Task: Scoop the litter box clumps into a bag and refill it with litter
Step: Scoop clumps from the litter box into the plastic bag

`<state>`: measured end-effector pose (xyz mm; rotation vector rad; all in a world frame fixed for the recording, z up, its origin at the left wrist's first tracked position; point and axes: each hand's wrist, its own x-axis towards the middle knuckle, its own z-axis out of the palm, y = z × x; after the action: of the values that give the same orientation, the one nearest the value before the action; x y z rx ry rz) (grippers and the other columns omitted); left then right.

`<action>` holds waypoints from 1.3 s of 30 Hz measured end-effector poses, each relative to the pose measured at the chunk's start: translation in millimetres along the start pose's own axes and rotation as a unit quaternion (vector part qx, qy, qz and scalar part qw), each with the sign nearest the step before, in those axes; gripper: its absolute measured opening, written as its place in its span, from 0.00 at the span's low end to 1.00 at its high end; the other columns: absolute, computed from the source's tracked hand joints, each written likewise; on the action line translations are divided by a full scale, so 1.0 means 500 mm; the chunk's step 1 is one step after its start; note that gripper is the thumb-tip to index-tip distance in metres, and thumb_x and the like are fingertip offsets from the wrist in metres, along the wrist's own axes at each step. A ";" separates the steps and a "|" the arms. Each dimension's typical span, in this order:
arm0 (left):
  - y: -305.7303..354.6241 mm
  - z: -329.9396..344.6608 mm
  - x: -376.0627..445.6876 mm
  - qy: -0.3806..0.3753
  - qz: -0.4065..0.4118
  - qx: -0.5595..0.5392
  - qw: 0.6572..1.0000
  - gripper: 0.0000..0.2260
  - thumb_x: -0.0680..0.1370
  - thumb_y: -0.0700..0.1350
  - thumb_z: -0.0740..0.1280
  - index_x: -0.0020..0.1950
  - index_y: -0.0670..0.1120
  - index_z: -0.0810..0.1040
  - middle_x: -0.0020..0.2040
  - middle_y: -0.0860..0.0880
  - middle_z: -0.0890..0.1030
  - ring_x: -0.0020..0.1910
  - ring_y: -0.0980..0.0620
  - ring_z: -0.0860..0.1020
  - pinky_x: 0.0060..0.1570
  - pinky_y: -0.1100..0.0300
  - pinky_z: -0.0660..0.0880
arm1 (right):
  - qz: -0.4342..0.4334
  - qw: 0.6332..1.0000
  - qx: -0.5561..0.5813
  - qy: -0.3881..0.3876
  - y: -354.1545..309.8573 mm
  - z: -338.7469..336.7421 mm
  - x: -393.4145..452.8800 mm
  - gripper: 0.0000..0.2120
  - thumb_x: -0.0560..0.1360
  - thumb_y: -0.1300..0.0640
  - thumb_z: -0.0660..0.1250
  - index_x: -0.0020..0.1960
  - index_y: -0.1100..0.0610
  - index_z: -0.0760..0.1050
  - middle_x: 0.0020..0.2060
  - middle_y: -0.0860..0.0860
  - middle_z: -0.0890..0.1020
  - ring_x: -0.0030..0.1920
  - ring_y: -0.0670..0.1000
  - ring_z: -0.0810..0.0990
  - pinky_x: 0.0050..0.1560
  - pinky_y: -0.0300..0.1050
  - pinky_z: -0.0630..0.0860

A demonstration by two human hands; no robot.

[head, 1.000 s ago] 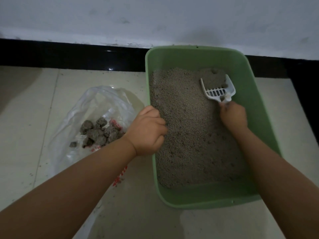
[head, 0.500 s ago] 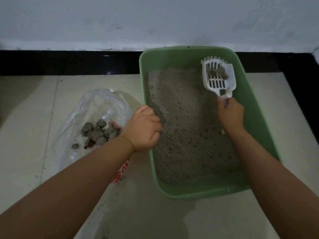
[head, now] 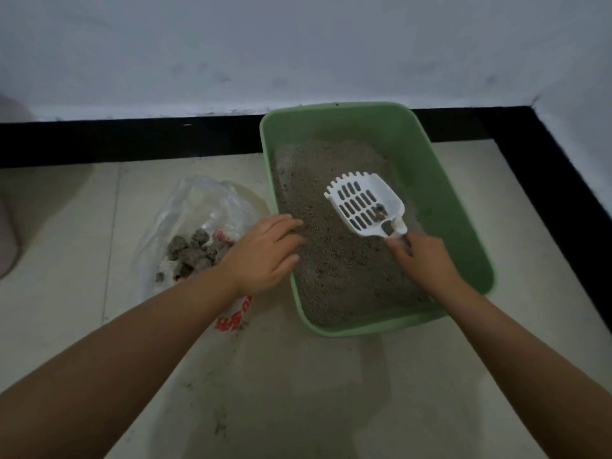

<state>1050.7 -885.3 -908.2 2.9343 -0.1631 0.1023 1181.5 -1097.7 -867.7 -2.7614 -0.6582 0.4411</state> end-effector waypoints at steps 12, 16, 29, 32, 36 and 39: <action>-0.100 -0.096 -0.181 0.044 -0.444 -0.010 0.895 0.30 0.76 0.43 0.65 0.75 0.42 0.57 0.72 0.37 0.60 0.68 0.37 0.65 0.65 0.46 0.64 | -0.174 0.982 0.046 -0.058 -0.195 0.043 -0.066 0.13 0.78 0.55 0.60 0.38 0.61 0.71 0.30 0.53 0.72 0.33 0.53 0.70 0.31 0.42 0.63; -0.106 -0.106 -0.212 0.109 -0.458 -0.139 0.871 0.21 0.78 0.37 0.59 0.72 0.42 0.63 0.60 0.39 0.76 0.54 0.39 0.76 0.52 0.54 0.71 | -0.272 0.951 -0.134 -0.057 -0.279 0.060 -0.072 0.07 0.79 0.57 0.55 0.49 0.56 0.71 0.49 0.56 0.79 0.49 0.57 0.78 0.52 0.47 0.69; -0.109 -0.104 -0.203 0.195 -0.439 -0.126 0.868 0.18 0.77 0.36 0.60 0.68 0.41 0.69 0.60 0.42 0.75 0.57 0.43 0.75 0.55 0.55 0.71 | -0.232 0.950 -0.209 0.013 -0.305 0.049 -0.047 0.11 0.79 0.60 0.53 0.57 0.61 0.71 0.52 0.57 0.79 0.49 0.57 0.78 0.57 0.50 0.68; -0.093 -0.095 -0.180 0.243 -0.277 -0.064 0.927 0.13 0.73 0.36 0.60 0.55 0.35 0.77 0.50 0.37 0.79 0.51 0.37 0.76 0.53 0.56 0.69 | -0.164 0.979 -0.120 -0.001 -0.230 -0.024 -0.026 0.11 0.78 0.61 0.56 0.52 0.65 0.74 0.45 0.63 0.80 0.40 0.56 0.75 0.41 0.46 0.69; -0.024 -0.067 -0.108 0.175 -0.053 -0.114 0.977 0.13 0.72 0.40 0.57 0.43 0.35 0.80 0.39 0.39 0.81 0.43 0.49 0.71 0.44 0.58 0.66 | -0.017 0.989 -0.131 -0.060 -0.101 -0.123 -0.009 0.16 0.79 0.57 0.58 0.53 0.70 0.75 0.50 0.68 0.79 0.53 0.64 0.77 0.42 0.43 0.61; 0.021 -0.043 -0.044 0.120 0.008 -0.119 0.986 0.12 0.71 0.40 0.59 0.37 0.36 0.79 0.35 0.40 0.80 0.37 0.44 0.76 0.40 0.56 0.70 | 0.068 0.954 -0.232 -0.176 -0.038 -0.154 -0.031 0.15 0.80 0.52 0.56 0.53 0.62 0.75 0.49 0.64 0.77 0.47 0.59 0.77 0.38 0.34 0.68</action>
<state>1026.2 -888.9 -886.6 2.6556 -0.1496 0.4063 1187.8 -1102.8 -787.5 -3.2178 -0.7293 0.9331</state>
